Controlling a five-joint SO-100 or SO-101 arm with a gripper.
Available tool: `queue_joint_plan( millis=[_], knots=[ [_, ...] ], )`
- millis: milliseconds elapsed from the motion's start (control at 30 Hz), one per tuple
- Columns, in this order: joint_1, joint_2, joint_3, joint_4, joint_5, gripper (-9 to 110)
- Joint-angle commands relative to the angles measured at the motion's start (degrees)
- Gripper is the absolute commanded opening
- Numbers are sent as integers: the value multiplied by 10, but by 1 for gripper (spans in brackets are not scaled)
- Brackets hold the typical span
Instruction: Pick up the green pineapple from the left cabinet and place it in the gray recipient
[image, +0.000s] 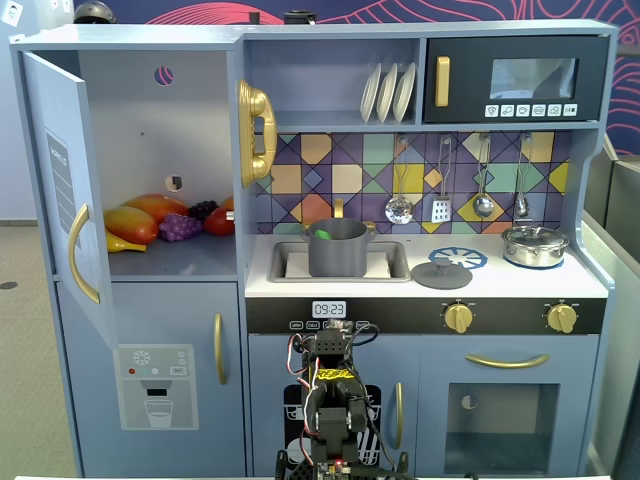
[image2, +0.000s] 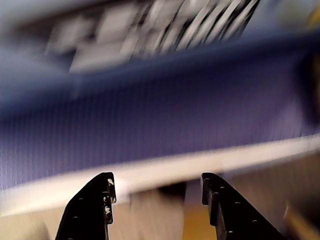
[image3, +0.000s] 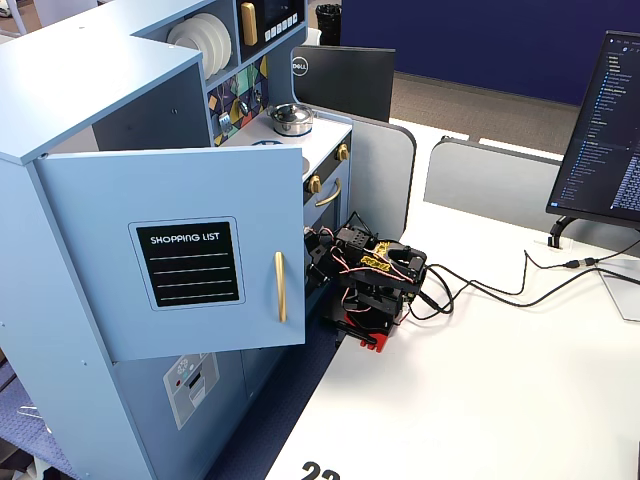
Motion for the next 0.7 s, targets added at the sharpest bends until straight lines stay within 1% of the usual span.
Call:
queue_joint_plan(
  millis=[0,33,67,100,667],
  knots=[
    [-4,23,-5,129,-73,13],
    [4,47,-5,172,-91,13],
    [7,47,-5,183,-83,13],
    [10,47,-5,184,-56,13],
    [12,47,-5,183,-58,13]
  ],
)
